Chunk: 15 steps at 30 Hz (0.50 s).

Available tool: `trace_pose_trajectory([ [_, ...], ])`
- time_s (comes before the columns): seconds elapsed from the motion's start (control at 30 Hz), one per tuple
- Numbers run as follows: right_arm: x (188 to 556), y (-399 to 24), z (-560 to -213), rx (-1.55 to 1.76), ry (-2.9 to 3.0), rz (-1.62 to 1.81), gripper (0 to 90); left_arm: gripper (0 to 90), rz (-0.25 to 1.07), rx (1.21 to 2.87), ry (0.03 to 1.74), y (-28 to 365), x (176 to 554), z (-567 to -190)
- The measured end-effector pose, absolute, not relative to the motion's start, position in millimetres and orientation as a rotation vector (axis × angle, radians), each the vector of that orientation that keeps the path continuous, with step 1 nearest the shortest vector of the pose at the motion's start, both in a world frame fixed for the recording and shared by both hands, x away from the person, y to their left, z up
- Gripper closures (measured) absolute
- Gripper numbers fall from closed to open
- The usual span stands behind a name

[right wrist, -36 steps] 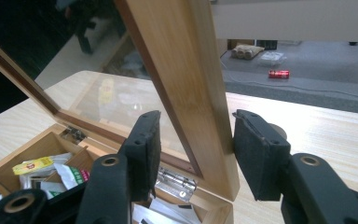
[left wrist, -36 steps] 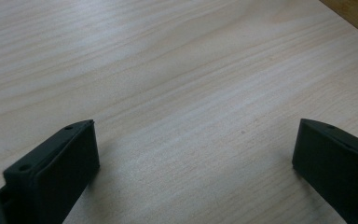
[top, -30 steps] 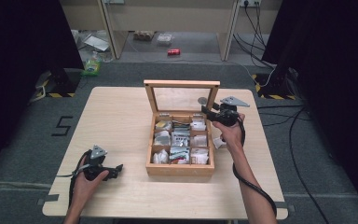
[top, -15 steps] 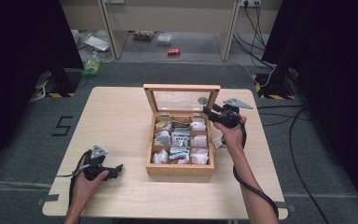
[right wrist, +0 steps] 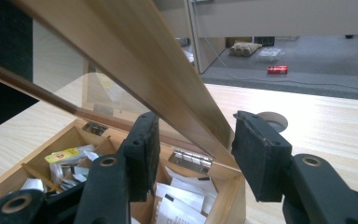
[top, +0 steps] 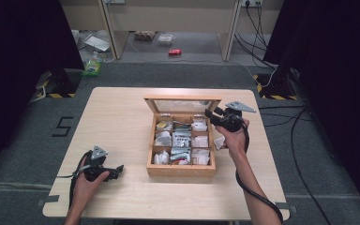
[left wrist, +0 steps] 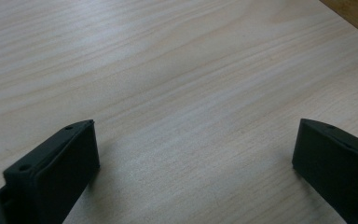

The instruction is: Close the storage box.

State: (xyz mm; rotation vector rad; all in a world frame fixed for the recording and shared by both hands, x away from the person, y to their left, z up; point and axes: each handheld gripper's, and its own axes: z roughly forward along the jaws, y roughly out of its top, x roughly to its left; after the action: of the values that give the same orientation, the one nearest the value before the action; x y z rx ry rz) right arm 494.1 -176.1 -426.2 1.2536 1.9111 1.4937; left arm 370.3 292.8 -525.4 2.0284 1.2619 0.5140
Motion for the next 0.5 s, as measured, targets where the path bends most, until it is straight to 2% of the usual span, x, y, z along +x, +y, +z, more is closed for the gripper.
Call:
trace_pose_trajectory([
  [0.5,478.0,-180.2,-424.5,1.226,1.92,1.506,51.4,0.0,0.515,2.03,1.261,292.8,370.3,-525.4],
])
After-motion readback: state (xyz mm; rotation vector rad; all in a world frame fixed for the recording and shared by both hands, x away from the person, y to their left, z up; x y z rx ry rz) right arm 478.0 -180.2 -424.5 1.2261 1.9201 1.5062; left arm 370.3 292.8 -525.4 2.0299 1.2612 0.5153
